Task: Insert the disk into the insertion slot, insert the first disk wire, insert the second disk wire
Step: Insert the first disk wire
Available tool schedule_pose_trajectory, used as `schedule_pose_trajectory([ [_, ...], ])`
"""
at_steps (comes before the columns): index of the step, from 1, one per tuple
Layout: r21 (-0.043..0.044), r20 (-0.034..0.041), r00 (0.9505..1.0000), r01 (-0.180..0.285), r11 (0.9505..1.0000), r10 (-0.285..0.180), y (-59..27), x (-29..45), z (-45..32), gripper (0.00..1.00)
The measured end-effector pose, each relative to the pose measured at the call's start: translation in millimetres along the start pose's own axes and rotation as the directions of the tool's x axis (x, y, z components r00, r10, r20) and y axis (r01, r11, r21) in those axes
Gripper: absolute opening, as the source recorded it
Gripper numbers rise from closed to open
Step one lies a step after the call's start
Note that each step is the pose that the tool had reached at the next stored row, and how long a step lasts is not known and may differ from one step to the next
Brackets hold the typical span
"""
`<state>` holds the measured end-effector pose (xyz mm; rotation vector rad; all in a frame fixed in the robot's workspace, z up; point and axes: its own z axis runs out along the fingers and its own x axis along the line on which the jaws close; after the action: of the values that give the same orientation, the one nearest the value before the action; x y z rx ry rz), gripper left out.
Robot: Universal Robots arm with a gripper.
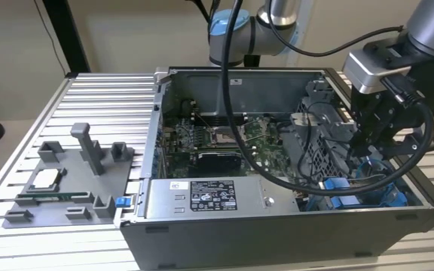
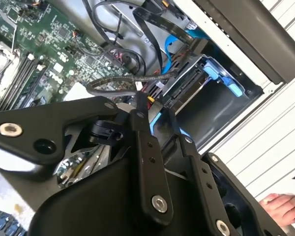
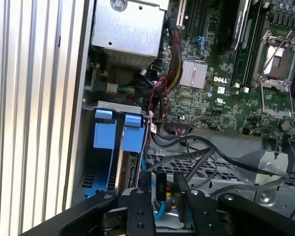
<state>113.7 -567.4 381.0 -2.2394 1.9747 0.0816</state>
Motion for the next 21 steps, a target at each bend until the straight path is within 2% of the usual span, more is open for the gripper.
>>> schedule_pose_trajectory([
  [4, 0.0054, 0.0240, 0.9997, -0.001, 1.0000, 0.001, 0.2, 0.1, 0.7, 1.00],
  [5, 0.0058, 0.0262, 0.9997, -0.001, 1.0000, 0.001, 0.2, 0.1, 0.8, 1.00],
  [9, 0.0058, 0.0264, 0.9997, -0.001, 1.0000, 0.001, 0.2, 0.0, 0.8, 1.00],
  [10, 0.0058, 0.0264, 0.9997, -0.001, 1.0000, 0.001, 0.2, 0.1, 0.8, 0.00],
  [16, 0.0056, 0.0259, 0.9997, -0.002, 1.0000, 0.002, 0.0, 0.5, 0.8, 0.00],
  [21, 0.0036, 0.0256, 0.9997, -0.003, 1.0000, 0.003, -3.3, 2.4, 0.9, 0.00],
])
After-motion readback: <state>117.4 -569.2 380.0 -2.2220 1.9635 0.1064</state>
